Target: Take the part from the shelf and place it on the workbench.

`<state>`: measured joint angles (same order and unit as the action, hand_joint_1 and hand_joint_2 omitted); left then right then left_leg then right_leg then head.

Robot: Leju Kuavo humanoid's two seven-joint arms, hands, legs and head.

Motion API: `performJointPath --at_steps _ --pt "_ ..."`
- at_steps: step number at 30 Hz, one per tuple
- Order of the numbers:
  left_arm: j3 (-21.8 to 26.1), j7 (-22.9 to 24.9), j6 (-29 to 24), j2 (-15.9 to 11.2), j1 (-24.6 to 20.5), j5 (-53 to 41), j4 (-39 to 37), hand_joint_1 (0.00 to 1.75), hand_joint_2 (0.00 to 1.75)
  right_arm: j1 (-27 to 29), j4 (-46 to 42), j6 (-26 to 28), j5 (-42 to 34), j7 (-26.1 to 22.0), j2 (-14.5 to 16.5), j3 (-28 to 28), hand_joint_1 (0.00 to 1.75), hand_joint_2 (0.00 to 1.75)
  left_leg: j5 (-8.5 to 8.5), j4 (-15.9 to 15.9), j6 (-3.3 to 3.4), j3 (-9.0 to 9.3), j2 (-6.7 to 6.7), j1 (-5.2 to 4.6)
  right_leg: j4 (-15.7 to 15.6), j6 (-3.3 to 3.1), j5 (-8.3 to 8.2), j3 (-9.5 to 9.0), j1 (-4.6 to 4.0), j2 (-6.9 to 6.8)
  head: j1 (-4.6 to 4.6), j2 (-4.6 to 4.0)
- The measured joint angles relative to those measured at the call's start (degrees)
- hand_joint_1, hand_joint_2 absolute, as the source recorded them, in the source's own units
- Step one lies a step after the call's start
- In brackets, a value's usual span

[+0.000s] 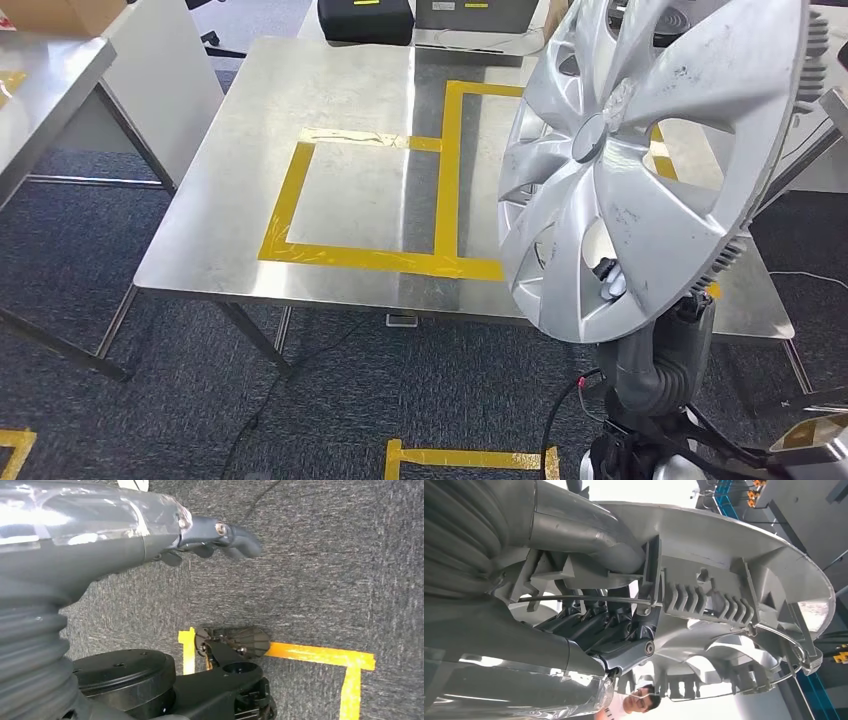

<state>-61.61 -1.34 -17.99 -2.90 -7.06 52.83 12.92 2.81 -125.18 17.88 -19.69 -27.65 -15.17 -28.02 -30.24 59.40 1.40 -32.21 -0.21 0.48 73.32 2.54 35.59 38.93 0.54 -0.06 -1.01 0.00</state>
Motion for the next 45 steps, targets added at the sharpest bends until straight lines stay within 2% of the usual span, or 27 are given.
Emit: performJointPath --at_steps 1,2,3,4,5,8,16,19,22,26,28,31,34,39,45 --pt "0.0 -0.15 0.01 0.02 0.02 0.01 0.0 0.0 1.75 0.04 0.01 -0.01 0.0 0.0 0.0 0.0 1.75 1.75 -0.46 0.01 0.01 0.69 0.04 0.02 -2.27 0.03 -2.62 -0.25 0.05 0.0 -0.22 0.0" --pt "0.0 -0.3 0.03 0.03 0.03 0.01 0.01 0.0 1.75 0.08 0.01 -0.01 -0.01 0.0 0.0 0.0 1.75 1.75 -0.99 0.02 -0.01 1.43 0.1 0.01 -5.87 0.22 -5.64 -1.15 0.2 -0.01 -0.44 0.0" --pt "0.0 -0.4 0.05 0.03 0.0 0.03 0.01 0.0 1.75 0.12 0.07 -0.02 -0.01 0.02 0.01 -0.01 1.75 1.75 -1.46 0.05 -0.04 1.93 0.19 -0.15 -9.06 0.55 -7.77 -2.24 0.29 0.02 -0.66 0.0" --pt "0.0 -0.45 0.07 0.04 -0.06 0.05 0.01 0.0 1.75 0.12 0.11 -0.02 -0.02 0.03 0.02 -0.01 1.75 1.75 -1.87 0.16 -0.09 2.15 0.26 -0.35 -11.82 0.67 -8.74 -3.23 0.43 0.05 -0.87 0.0" --pt "0.0 -0.49 0.09 0.02 -0.11 0.09 0.01 0.0 1.75 0.18 0.19 -0.03 -0.06 0.03 0.04 0.0 1.75 1.75 -2.11 0.25 -0.23 2.13 0.31 -0.57 -13.31 0.35 -9.0 -3.75 0.48 0.1 -0.92 0.0" --pt "-0.01 -0.51 0.12 -0.02 -0.09 0.2 -0.01 0.0 1.75 0.37 0.3 -0.14 -0.42 -0.06 0.08 0.02 1.75 1.75 -2.16 0.16 -0.46 1.86 0.29 -0.85 -14.02 -0.76 -8.4 -3.93 0.42 0.22 -0.65 0.0" --pt "0.0 -0.47 0.48 -0.03 -0.11 -0.33 -0.01 0.0 1.75 0.32 0.88 -0.2 -0.68 -0.08 0.08 0.8 1.75 1.75 -2.28 -0.42 -0.71 2.15 0.27 -0.72 -14.02 -1.01 -7.99 -4.03 0.34 0.24 -0.45 0.0" --pt "-0.02 -0.46 0.9 0.01 -0.11 -1.02 -0.01 0.0 1.75 -0.68 1.51 -0.13 1.63 2.68 -0.21 1.33 1.75 1.75 -2.28 -0.44 -0.72 2.14 0.17 -0.73 -14.04 -1.02 -7.99 -4.15 0.35 0.28 -0.48 0.0" --pt "-0.06 -0.52 1.34 0.09 -0.12 -1.78 -0.01 0.0 1.75 -3.2 2.27 0.39 7.04 8.72 -1.08 1.44 1.75 1.75 -2.28 -0.45 -0.72 2.17 -0.03 -0.75 -14.11 -1.04 -8.03 -4.25 0.37 0.37 -0.52 0.0" --pt "-0.19 -0.56 2.18 0.28 -0.14 -3.27 -0.01 0.0 1.75 -10.33 4.16 -0.39 18.76 23.12 -3.28 1.06 1.75 1.75 -2.28 -0.45 -0.72 2.19 -0.49 -0.77 -14.21 -1.05 -8.18 -4.32 0.39 0.63 -0.59 0.0" --pt "-0.21 -0.56 2.39 0.53 -0.21 -3.81 0.0 0.0 1.75 -15.54 6.01 -3.08 23.65 30.98 -4.76 0.59 1.75 1.75 -2.28 -0.45 -0.71 2.21 -0.68 -0.78 -14.26 -1.06 -8.28 -4.33 0.4 0.77 -0.55 0.0" --pt "-0.24 -0.46 2.7 0.93 -0.28 -4.24 0.0 0.0 1.75 -23.13 9.03 -8.8 28.29 39.68 -7.01 -0.83 1.75 1.75 -2.27 -0.44 -0.69 2.19 -0.76 -0.78 -14.32 -1.0 -8.36 -4.34 0.41 0.81 -0.63 0.0" --pt "-0.24 -0.25 3.1 1.22 -0.37 -4.6 -0.01 0.0 1.75 -30.65 11.76 -14.52 29.85 45.89 -8.64 -3.17 1.75 1.75 -2.27 -0.44 -0.69 2.2 -0.83 -0.78 -14.34 -1.0 -8.37 -4.34 0.4 0.84 -0.66 0.0" --pt "-0.27 0.46 3.68 1.68 -0.62 -5.55 -0.01 0.0 1.75 -41.02 15.94 -20.94 28.33 54.56 -10.59 -7.8 1.75 1.75 -2.28 -0.44 -0.69 2.19 -0.82 -0.76 -14.39 -1.01 -8.36 -4.32 0.38 0.83 -0.65 0.0" --pt "-1.19 1.54 4.48 1.99 -1.27 -7.04 -0.01 0.0 1.75 -49.77 23.76 -26.4 27.25 62.68 -13.8 -14.1 1.75 1.75 -2.27 -0.44 -0.69 2.18 -0.53 -0.74 -14.49 -1.0 -8.36 -4.33 0.37 0.72 -0.69 0.0"
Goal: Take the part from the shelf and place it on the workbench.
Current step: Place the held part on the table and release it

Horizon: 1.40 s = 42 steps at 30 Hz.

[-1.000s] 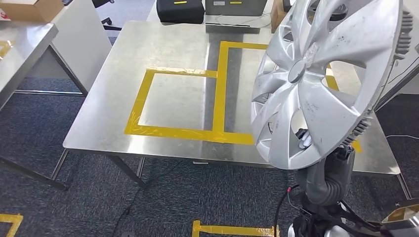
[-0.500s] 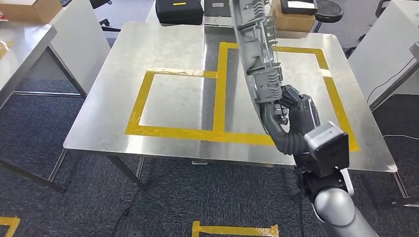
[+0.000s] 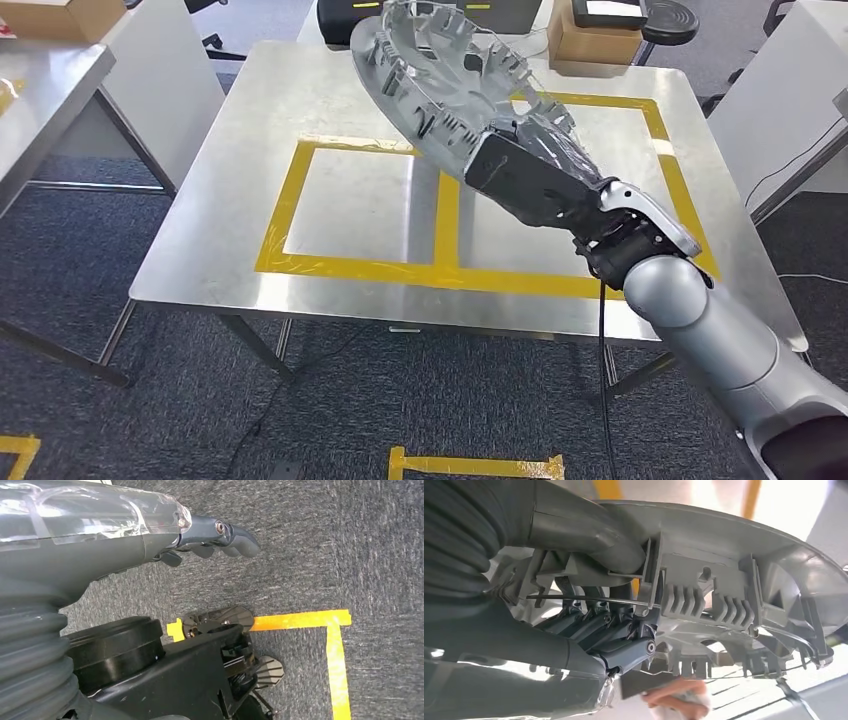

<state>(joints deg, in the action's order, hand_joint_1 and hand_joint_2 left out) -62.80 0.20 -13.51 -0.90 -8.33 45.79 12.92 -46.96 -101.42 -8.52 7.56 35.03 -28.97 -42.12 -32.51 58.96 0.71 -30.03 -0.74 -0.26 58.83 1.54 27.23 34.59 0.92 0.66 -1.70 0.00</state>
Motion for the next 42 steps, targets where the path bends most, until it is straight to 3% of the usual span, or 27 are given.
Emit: performJointPath --at_steps 9,13,18,33,36,37,40,42 --pt "-0.73 1.04 0.44 -0.01 -0.58 -1.39 0.0 0.0 1.75 -4.07 9.33 -2.64 1.98 4.46 -4.18 -5.33 1.75 1.75 0.0 0.01 0.0 -0.06 0.62 -0.01 -0.14 0.01 0.0 -0.02 0.0 -0.27 -0.06 0.0" --pt "-1.35 1.56 0.57 0.01 -0.99 -2.38 0.0 0.0 1.75 -4.78 13.89 -6.4 7.14 4.95 -5.35 -7.17 1.75 1.75 0.0 0.01 0.0 -0.11 0.9 -0.01 -0.16 0.01 0.01 -0.04 0.0 -0.44 -0.06 0.0" --pt "-1.84 2.01 0.66 0.01 -1.12 -2.86 0.0 0.0 1.75 -4.58 18.01 -9.18 11.99 5.03 -5.92 -7.93 1.75 1.75 0.01 0.01 0.01 -0.12 0.91 -0.02 -0.17 0.01 0.01 -0.05 0.0 -0.45 -0.07 0.0" --pt "-2.25 1.0 1.41 0.13 -1.18 -4.09 0.0 0.0 1.75 -2.88 21.19 -10.32 12.88 5.03 -6.13 -9.01 1.75 1.75 0.01 0.01 0.01 -0.1 0.87 -0.01 -0.17 0.02 0.01 -0.05 -0.01 -0.44 -0.05 0.0" --pt "-2.4 0.73 1.52 0.14 -1.18 -4.37 0.0 0.0 1.75 -2.86 21.62 -10.31 12.87 5.03 -6.14 -9.26 0.44 0.44 0.02 0.01 0.01 -0.08 0.86 -0.01 -0.17 0.02 0.01 -0.05 -0.01 -0.44 -0.05 0.0" --pt "-2.46 0.55 1.52 0.14 -1.18 -4.55 0.0 0.0 1.31 -2.85 21.71 -10.28 12.85 5.03 -6.17 -9.3 0.0 0.0 0.02 0.01 0.01 -0.07 0.86 -0.01 -0.17 0.02 0.01 -0.06 -0.01 -0.43 -0.05 0.0" --pt "-2.77 0.16 1.42 0.14 -1.18 -4.83 0.0 0.0 0.0 -2.87 21.78 -10.1 12.6 5.03 -6.41 -9.31 0.0 0.0 0.02 0.01 0.01 -0.05 0.86 -0.01 -0.17 0.02 0.01 -0.08 -0.01 -0.43 -0.07 0.0" --pt "-2.84 0.14 1.3 0.14 -1.19 -4.78 0.0 0.0 0.0 -2.87 21.78 -9.93 12.35 5.02 -6.55 -9.31 0.0 0.0 0.02 0.01 0.01 -0.04 0.86 -0.01 -0.17 0.02 0.01 -0.09 -0.01 -0.43 -0.07 0.0"
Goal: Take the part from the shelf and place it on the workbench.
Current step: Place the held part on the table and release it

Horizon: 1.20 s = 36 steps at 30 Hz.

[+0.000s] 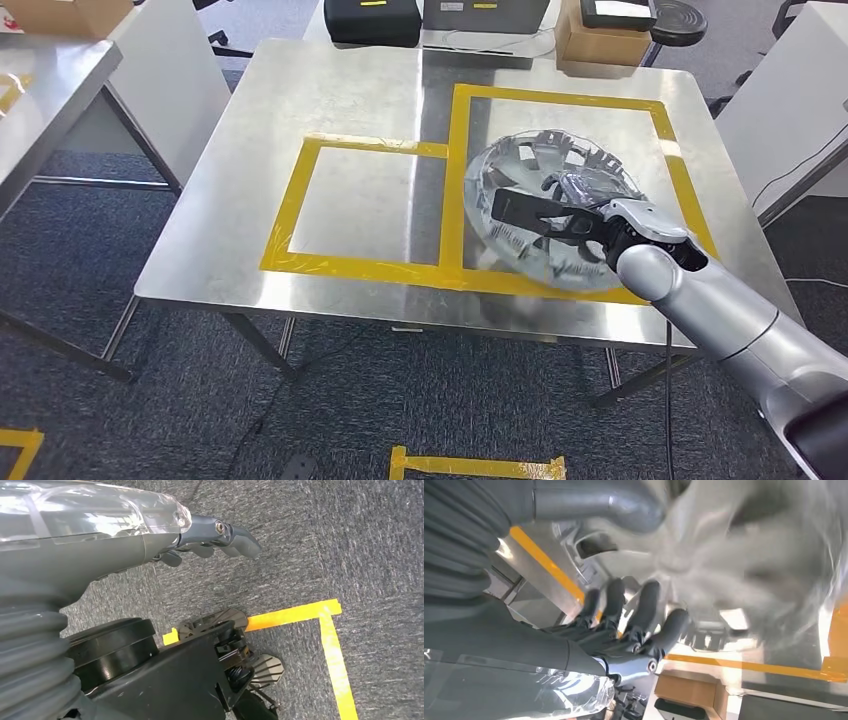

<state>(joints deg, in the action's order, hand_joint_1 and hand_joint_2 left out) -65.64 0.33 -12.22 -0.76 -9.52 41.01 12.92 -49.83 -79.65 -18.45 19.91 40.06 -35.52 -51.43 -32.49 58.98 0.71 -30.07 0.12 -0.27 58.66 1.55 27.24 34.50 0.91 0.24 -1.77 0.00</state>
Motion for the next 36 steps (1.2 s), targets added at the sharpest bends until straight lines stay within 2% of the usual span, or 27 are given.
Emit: performJointPath --at_steps 11,22,25,27,29,32,36 --pt "0.0 0.56 -0.13 0.0 0.02 0.13 0.0 0.0 0.0 0.2 0.03 1.79 -1.55 0.0 -0.62 0.16 0.0 0.0 0.01 0.0 0.0 0.08 0.06 -0.01 -0.01 0.0 -0.01 -0.08 0.0 -0.01 0.0 0.0" --pt "0.0 -0.06 -0.15 -0.04 0.37 0.32 0.0 0.0 0.0 3.35 -1.16 11.01 -7.56 -1.58 -3.83 3.53 0.0 0.0 0.01 0.0 0.0 0.08 0.3 -0.01 -0.03 0.01 -0.01 -0.12 0.0 -0.06 -0.01 0.0" --pt "0.02 -0.66 -0.36 -0.04 0.66 1.03 0.0 0.0 0.0 6.61 -2.64 20.79 -12.36 -8.13 -4.65 6.36 0.0 0.0 0.01 0.01 0.0 0.12 0.57 0.0 -0.06 0.04 0.02 -0.21 -0.01 -0.23 0.02 0.0" --pt "0.04 -1.26 -0.6 -0.05 1.18 1.56 0.0 0.0 0.0 10.64 -4.73 28.74 -17.84 -16.21 -5.05 9.93 0.0 0.0 0.02 0.01 0.0 0.15 0.82 0.02 -0.1 0.11 0.09 -0.35 -0.03 -0.44 0.01 0.0" --pt "0.04 -1.74 -0.74 -0.05 1.74 1.95 0.0 0.0 0.0 15.47 -7.69 33.65 -23.62 -24.4 -4.96 14.01 0.0 0.0 0.01 0.0 0.0 0.18 0.98 0.05 -0.12 0.19 0.16 -0.48 -0.05 -0.63 0.01 0.0" --pt "0.04 -2.1 -0.89 -0.06 2.2 2.21 -0.01 0.0 0.0 22.8 -13.11 35.69 -28.01 -31.98 -4.2 19.65 0.0 0.0 0.01 -0.01 0.0 0.19 1.07 0.06 -0.14 0.23 0.26 -0.58 -0.05 -0.83 -0.02 0.0" --pt "0.04 -2.14 -1.01 -0.14 2.35 2.28 -0.02 0.0 0.0 28.06 -18.51 36.03 -29.37 -34.47 -3.19 25.36 0.0 0.0 0.01 -0.02 0.01 0.25 0.82 0.05 -0.16 0.23 0.27 -0.61 -0.04 -0.79 -0.04 0.0"
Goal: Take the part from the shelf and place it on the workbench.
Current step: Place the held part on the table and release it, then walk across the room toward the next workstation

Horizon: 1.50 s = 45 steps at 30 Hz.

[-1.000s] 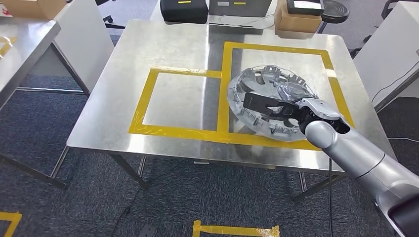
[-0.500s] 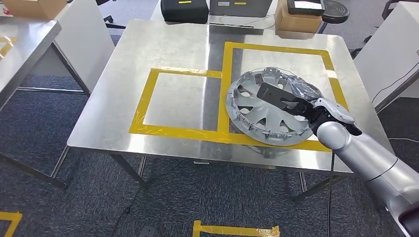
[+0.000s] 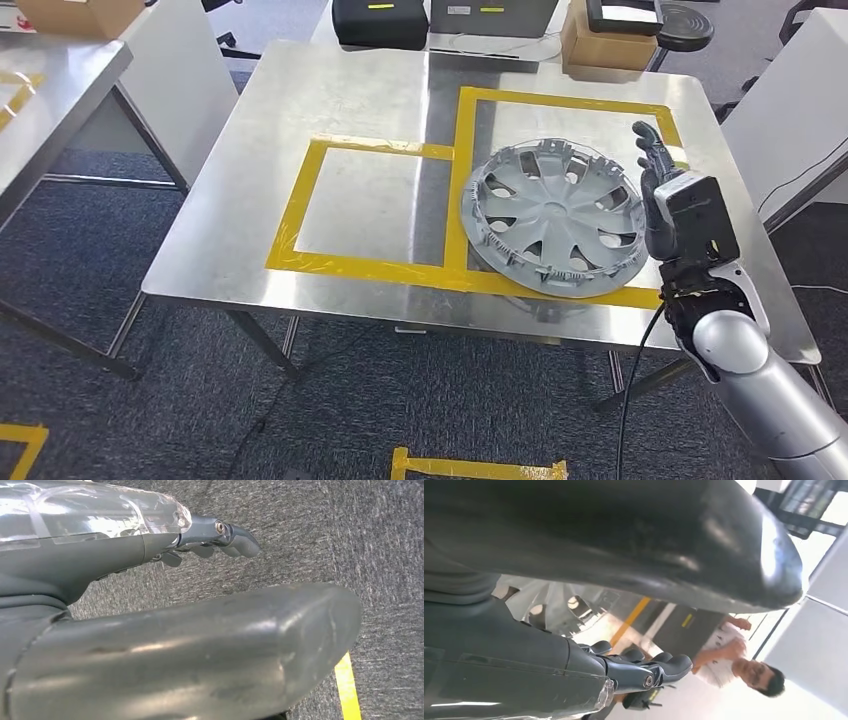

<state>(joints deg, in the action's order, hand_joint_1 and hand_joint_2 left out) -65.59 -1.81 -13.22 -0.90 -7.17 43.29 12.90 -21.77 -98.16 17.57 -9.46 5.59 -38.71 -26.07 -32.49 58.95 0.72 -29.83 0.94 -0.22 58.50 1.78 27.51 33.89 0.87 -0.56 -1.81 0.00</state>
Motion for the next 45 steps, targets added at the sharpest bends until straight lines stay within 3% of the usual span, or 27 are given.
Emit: performJointPath --at_steps 2,4,7,10,14,19,23,25,28,29,30,31,34,36,39,41,43,44,45 --pt "0.0 -0.06 -0.13 -0.01 0.0 0.24 0.01 0.0 0.0 2.04 -2.1 -0.53 -2.3 -3.28 0.68 2.23 0.0 0.0 0.0 0.0 0.0 0.07 -0.12 0.0 -0.01 0.0 0.0 -0.05 0.0 0.02 0.01 0.0" --pt "0.02 -0.23 -0.42 0.0 0.0 0.65 0.02 0.0 0.0 5.18 -4.57 -2.09 -6.64 -9.85 2.06 4.1 0.0 0.0 0.0 -0.01 0.0 0.13 -0.17 0.02 -0.01 0.0 0.0 -0.12 -0.02 0.01 -0.01 0.0" --pt "0.06 -0.48 -0.91 0.01 0.02 1.37 0.02 0.0 0.0 11.54 -9.46 -5.58 -11.7 -21.42 5.88 4.99 0.0 0.0 -0.02 -0.04 0.0 0.14 -0.31 0.09 -0.01 -0.03 0.02 -0.16 -0.07 0.02 -0.05 0.0" --pt "0.13 -0.67 -1.33 0.0 0.02 2.01 0.02 0.0 0.0 16.7 -13.51 -6.97 -11.56 -27.78 10.26 4.2 0.0 0.0 -0.09 -0.1 0.01 0.15 -0.67 0.1 -0.04 -0.08 0.05 -0.15 -0.11 0.22 -0.04 0.0" --pt "0.5 -0.77 -1.54 -0.03 0.01 2.76 0.01 0.0 0.0 20.14 -16.07 -6.1 -9.51 -28.99 14.93 3.12 0.0 0.0 -0.17 -0.08 0.05 0.22 -1.09 0.01 -0.09 -0.01 -0.02 -0.15 -0.03 0.62 0.02 0.0" --pt "1.09 -0.71 -1.53 -0.17 0.01 2.99 0.0 0.0 0.0 21.79 -16.81 -5.85 -10.3 -28.87 18.0 2.35 0.0 0.0 -0.13 -0.03 0.19 0.24 -1.17 -0.34 -0.19 0.35 -0.25 -0.15 0.3 0.75 0.03 0.0" --pt "1.22 -0.38 -1.53 -0.32 0.0 3.02 -0.01 0.0 0.0 22.33 -16.69 -6.4 -11.75 -28.92 19.53 1.9 0.0 0.0 0.5 -0.21 0.87 0.22 -1.15 -0.34 -0.57 0.95 -0.7 -0.12 0.5 0.83 0.19 0.0" --pt "1.38 -0.31 -1.53 -0.34 -0.03 3.03 -0.01 0.0 0.0 22.57 -16.45 -6.6 -12.11 -29.03 20.07 1.73 0.0 0.0 1.18 -0.74 1.4 0.3 -1.17 -0.04 0.92 1.22 0.83 0.51 0.43 0.84 -0.01 0.0" --pt "1.49 -0.26 -1.53 -0.34 0.01 3.05 -0.01 0.0 0.0 22.81 -16.05 -6.75 -12.26 -29.15 20.57 1.49 0.0 0.0 1.55 -0.98 1.73 0.2 -1.29 -0.06 10.41 1.35 6.49 3.9 0.36 0.81 -0.72 0.0" --pt "1.49 -0.25 -1.53 -0.35 0.03 3.06 -0.02 0.0 0.0 22.9 -15.91 -6.75 -12.28 -29.15 20.72 1.41 0.0 0.0 1.57 -0.96 1.73 0.17 -1.32 -0.16 13.39 1.29 7.5 4.89 0.35 0.8 -0.84 0.0" --pt "1.49 -0.23 -1.53 -0.36 0.05 3.08 -0.03 0.0 0.0 22.98 -15.76 -6.75 -12.3 -29.15 20.89 1.31 0.0 0.0 1.6 -0.94 1.73 0.14 -1.33 -0.28 14.72 1.14 7.44 5.19 0.32 0.8 -0.9 0.0" --pt "1.49 -0.23 -1.53 -0.37 0.05 3.1 -0.04 0.0 0.0 23.01 -15.61 -6.75 -12.31 -29.16 21.06 1.22 0.0 0.0 1.62 -0.92 1.71 0.14 -1.32 -0.4 14.01 0.88 6.33 4.59 0.26 0.8 -0.94 0.0" --pt "1.49 -0.22 -1.53 -0.29 -0.02 3.18 -0.02 0.0 0.0 23.0 -15.41 -6.75 -12.47 -29.23 21.43 0.96 0.0 0.0 1.68 -0.86 1.53 0.06 -1.14 -0.64 4.19 -0.6 1.38 -0.41 -0.31 0.89 -0.9 0.0" --pt "1.5 -0.23 -1.53 -0.16 -0.06 3.24 0.0 0.0 0.0 23.01 -15.39 -6.74 -12.66 -29.34 21.59 0.87 0.0 0.0 1.99 -0.85 0.93 -0.3 -0.99 -0.54 0.25 -1.31 0.63 -2.23 -0.79 0.87 -0.77 0.0" --pt "1.51 -0.2 -1.54 -0.05 -0.04 3.28 -0.01 0.0 0.0 23.02 -15.35 -6.58 -12.81 -29.53 21.88 0.82 0.0 0.0 1.96 -0.72 -0.17 -0.73 -0.83 -0.37 -1.33 -1.89 0.18 -2.58 -0.84 0.64 -0.8 0.0" --pt "1.51 -0.17 -1.55 -0.06 -0.05 3.28 -0.02 0.0 0.0 23.05 -15.3 -6.34 -13.05 -29.74 22.18 0.79 0.0 0.0 -0.78 1.99 -0.85 -1.81 -0.79 -0.29 -2.43 -2.41 -0.37 -2.59 -0.49 0.34 -0.4 0.0" --pt "1.51 -0.08 -1.55 -0.1 -0.04 3.28 -0.05 0.0 0.0 23.22 -15.17 -6.14 -13.46 -29.94 22.47 0.79 0.0 0.0 -5.11 8.56 -1.57 -4.18 -0.8 0.19 -2.52 -2.63 -0.86 -2.0 -0.4 0.07 0.3 0.0" --pt "1.51 -0.02 -1.54 -0.13 -0.03 3.28 -0.07 0.0 0.0 23.34 -15.06 -6.09 -13.7 -30.02 22.59 0.81 0.0 0.0 -6.55 11.71 -1.9 -5.25 -0.81 0.47 -2.4 -2.57 -1.08 -1.6 -0.37 -0.03 0.52 0.0" --pt "1.51 0.04 -1.54 -0.14 -0.01 3.28 -0.08 0.0 0.0 23.48 -14.91 -6.08 -13.9 -30.09 22.7 0.82 0.0 0.0 -6.95 13.45 -2.21 -5.65 -0.83 0.75 -2.21 -2.45 -1.29 -1.16 -0.32 -0.11 0.65 0.0"
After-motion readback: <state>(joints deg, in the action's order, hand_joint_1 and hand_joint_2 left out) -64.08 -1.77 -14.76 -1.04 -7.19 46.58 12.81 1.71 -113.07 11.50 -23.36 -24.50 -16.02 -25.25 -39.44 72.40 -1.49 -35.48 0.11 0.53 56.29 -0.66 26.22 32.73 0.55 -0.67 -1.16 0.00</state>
